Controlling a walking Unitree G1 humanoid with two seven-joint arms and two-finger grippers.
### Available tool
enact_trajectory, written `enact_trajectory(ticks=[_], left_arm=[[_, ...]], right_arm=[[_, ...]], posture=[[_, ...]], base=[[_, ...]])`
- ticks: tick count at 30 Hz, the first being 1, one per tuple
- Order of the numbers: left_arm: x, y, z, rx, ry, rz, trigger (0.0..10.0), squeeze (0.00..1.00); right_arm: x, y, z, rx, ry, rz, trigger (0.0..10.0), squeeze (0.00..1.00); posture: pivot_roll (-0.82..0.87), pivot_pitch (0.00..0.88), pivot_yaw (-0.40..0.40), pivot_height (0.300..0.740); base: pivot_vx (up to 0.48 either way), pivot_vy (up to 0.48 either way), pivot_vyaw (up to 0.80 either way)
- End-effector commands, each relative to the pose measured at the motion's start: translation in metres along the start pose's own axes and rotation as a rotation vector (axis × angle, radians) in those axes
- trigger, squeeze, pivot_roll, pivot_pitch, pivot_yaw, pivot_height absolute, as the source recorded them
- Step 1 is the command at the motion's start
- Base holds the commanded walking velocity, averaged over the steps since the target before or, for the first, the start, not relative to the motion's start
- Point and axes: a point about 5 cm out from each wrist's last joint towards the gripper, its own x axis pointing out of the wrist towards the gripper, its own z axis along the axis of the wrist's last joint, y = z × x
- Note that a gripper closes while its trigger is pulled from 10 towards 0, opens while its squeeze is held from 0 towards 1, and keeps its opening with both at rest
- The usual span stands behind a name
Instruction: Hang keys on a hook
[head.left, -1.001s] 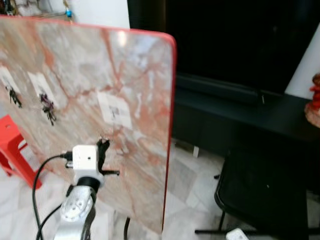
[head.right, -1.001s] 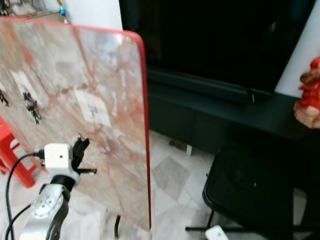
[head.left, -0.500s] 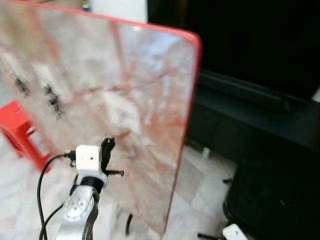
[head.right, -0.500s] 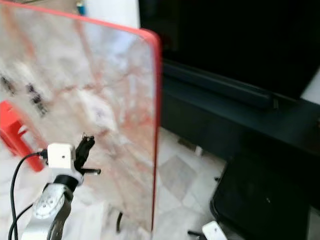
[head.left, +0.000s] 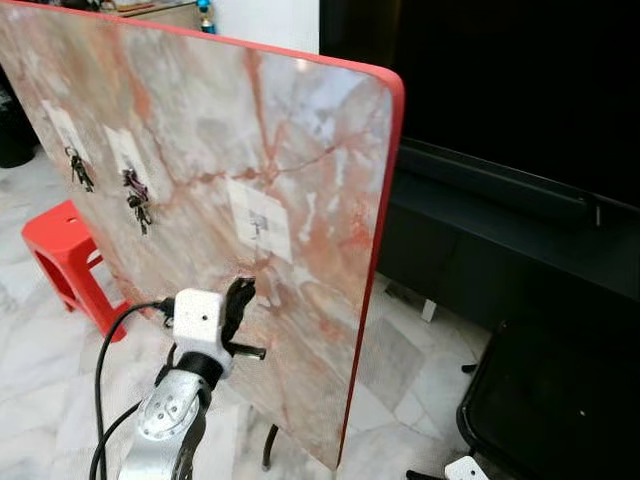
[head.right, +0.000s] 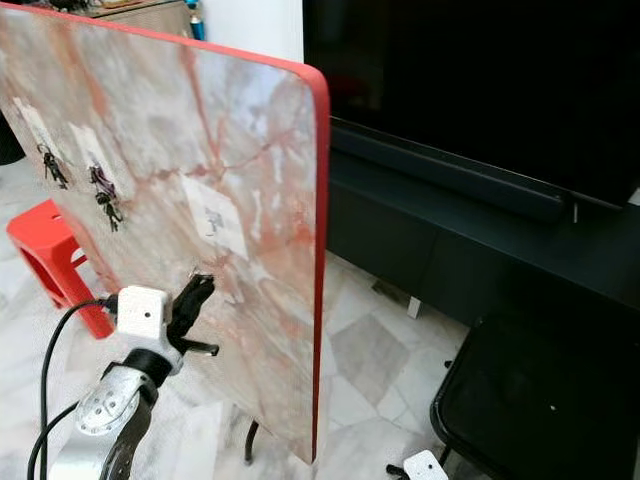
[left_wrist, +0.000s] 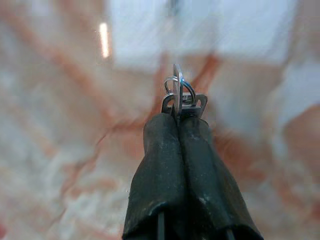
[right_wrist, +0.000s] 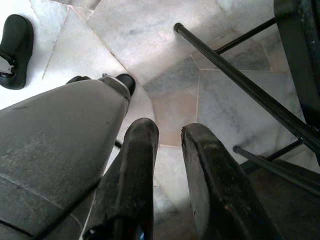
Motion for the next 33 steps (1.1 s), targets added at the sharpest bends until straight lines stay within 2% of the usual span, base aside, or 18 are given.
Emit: enact_trajectory(ticks=[1, 7, 20, 33], left_arm=[[0.002, -0.003, 0.008, 0.0, -0.018, -0.034, 10.0, 0.0], [0.005, -0.009, 0.015, 0.005, -0.03, -0.096, 10.0, 0.0], [0.009, -0.009, 0.027, 0.014, -0.061, -0.124, 10.0, 0.0], [0.002, -0.002, 0.03, 0.002, -0.052, -0.116, 10.0, 0.0]], right_arm=[[0.0, 0.0, 0.001, 0.007, -0.005, 0.001, 10.0, 0.0], [0.0, 0.0, 0.001, 0.002, -0.008, 0.001, 10.0, 0.0], [0.0, 0.001, 0.002, 0.002, -0.012, 0.002, 10.0, 0.0], [0.0, 0.0, 0.002, 0.0, -0.013, 0.003, 10.0, 0.0]], posture=[[0.01, 0.0, -0.01, 0.74], [0.02, 0.0, -0.009, 0.74], [0.01, 0.0, -0.003, 0.74], [0.02, 0.0, -0.015, 0.74]], base=[[0.0, 0.0, 0.0], [0.0, 0.0, 0.0], [0.0, 0.0, 0.0], [0.0, 0.0, 0.0]])
